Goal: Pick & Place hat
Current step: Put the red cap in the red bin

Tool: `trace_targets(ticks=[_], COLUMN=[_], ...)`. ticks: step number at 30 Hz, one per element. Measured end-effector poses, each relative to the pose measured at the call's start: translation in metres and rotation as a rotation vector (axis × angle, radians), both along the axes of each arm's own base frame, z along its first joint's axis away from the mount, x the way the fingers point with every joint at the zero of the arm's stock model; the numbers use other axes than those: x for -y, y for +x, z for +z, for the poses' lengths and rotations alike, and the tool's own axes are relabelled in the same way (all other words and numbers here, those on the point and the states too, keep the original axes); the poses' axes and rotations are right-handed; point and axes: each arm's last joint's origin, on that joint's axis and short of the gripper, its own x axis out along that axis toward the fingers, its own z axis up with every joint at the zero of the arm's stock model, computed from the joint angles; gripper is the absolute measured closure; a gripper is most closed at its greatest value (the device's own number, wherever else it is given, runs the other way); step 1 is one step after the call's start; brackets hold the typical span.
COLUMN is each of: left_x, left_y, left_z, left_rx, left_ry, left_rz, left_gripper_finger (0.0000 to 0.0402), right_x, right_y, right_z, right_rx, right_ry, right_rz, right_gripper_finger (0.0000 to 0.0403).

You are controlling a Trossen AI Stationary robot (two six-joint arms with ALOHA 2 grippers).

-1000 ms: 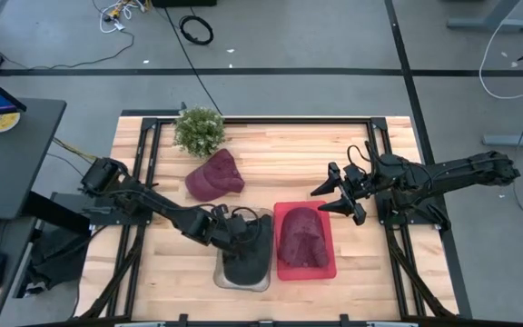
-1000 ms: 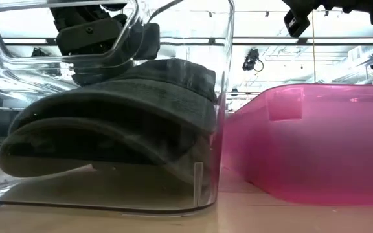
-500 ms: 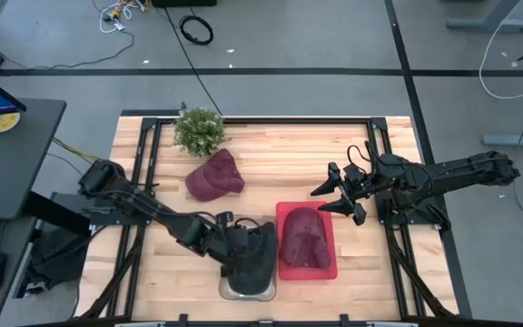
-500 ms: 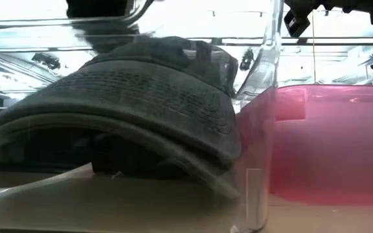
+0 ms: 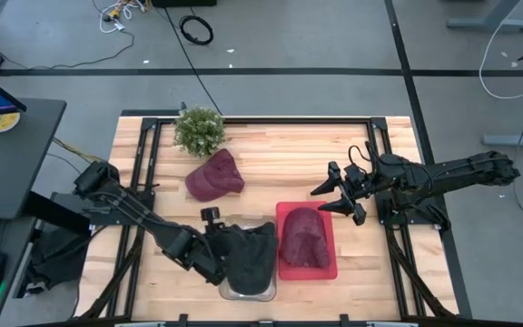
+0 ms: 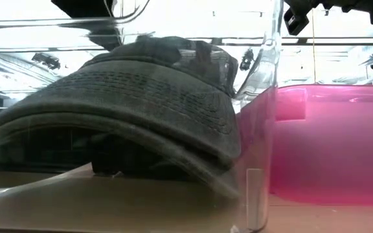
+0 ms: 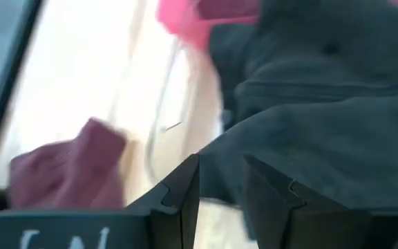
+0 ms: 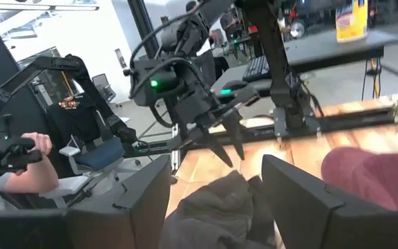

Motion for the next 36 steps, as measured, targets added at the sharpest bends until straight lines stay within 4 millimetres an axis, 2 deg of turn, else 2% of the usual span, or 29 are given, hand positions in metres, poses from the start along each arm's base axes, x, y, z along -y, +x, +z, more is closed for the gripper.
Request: trace_targets(ticks=[7,13,17,23,28,36], left_x=[-0.015,-0.018,-0.030,-0.061,-0.095,-0.147], left_y=[-0.017,-0.022,-0.024,-0.032,-0.038,-0.034], left_z=[0.008,0.007,0.001,-0.011,-0.024,-0.044], left_rx=[-0.011,-0.038,-0.042,-0.078,-0.071,-0.001], left_ry=[0.092,0.144,0.217,0.233,0.197,-0.032], left_rz=[0.120,0.124,0.145,0.219,0.256,0.110], left_gripper_finger=[0.0292,0.0292,0.0292,0.0299,0.0312,0.0321], right_x=[0.001,0.006,0.011,0.018,0.025,0.039], right_y=[0.000,0.000,0.001,0.001,0.001,0.001], right_z=[0.006,0.007,0.007,0.007,0.007,0.007], right_rx=[0.075,0.090,0.092,0.094,0.114,0.127], right_ry=[-0.040,-0.061,-0.073,-0.088,-0.174,-0.269], right_rz=[-0.006,-0.037,-0.066,-0.098,-0.144,-0.218], right_gripper_finger=[0.0172,0.0172,0.0172,0.0172,0.0172,0.0172])
